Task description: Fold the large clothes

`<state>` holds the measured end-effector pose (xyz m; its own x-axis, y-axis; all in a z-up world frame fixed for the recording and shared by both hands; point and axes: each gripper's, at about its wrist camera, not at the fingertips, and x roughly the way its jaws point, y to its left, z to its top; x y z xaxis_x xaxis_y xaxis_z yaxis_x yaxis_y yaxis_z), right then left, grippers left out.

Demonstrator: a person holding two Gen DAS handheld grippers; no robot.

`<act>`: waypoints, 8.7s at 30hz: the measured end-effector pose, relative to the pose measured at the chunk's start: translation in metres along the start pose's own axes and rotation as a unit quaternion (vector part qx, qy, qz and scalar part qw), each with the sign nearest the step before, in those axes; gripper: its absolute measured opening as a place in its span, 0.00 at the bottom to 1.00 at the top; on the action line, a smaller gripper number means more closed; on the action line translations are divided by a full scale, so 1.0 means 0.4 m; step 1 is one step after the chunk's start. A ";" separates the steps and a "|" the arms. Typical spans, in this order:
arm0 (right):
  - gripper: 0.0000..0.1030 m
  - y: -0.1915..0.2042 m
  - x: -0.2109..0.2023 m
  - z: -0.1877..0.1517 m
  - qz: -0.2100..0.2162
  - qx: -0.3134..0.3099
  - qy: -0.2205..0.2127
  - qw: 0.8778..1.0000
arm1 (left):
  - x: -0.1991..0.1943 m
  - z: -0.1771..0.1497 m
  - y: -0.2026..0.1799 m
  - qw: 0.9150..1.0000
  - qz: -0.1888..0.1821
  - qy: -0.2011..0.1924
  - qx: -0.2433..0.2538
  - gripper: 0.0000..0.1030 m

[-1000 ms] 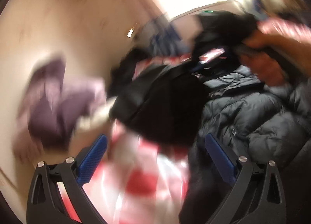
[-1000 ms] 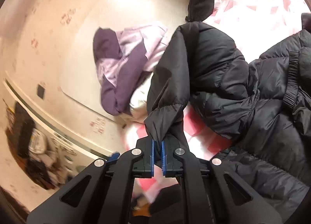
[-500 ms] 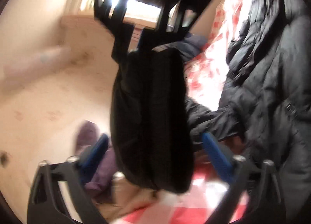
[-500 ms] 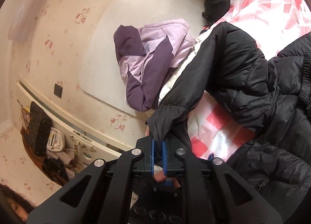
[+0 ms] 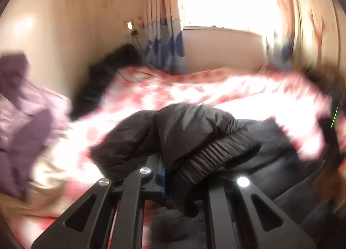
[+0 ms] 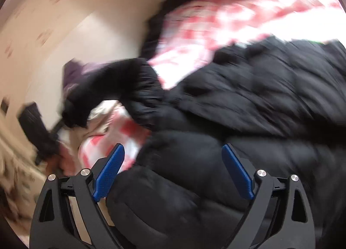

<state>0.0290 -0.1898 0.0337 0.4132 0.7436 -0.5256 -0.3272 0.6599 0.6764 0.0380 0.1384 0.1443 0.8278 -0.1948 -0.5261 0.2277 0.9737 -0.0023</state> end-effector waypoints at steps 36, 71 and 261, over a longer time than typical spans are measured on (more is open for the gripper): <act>0.82 -0.408 -0.183 0.018 0.076 0.254 -0.104 0.959 | 0.291 -0.151 -0.467 0.938 -0.165 0.199 -0.230 0.89; 0.68 -0.200 -0.142 0.273 -0.220 -0.077 -0.134 0.963 | 0.421 -0.129 -0.020 0.966 -0.036 0.024 -0.257 0.93; 0.12 -0.191 -0.868 -0.782 0.335 0.086 -0.157 0.925 | -0.607 -0.721 -0.137 0.965 -0.178 0.178 -0.079 0.16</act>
<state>-0.3553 -0.4648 0.0035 0.4013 0.8941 0.1989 -0.4698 0.0146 0.8826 -0.3234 0.1664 0.0271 0.4770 -0.4948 -0.7264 0.3605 0.8639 -0.3517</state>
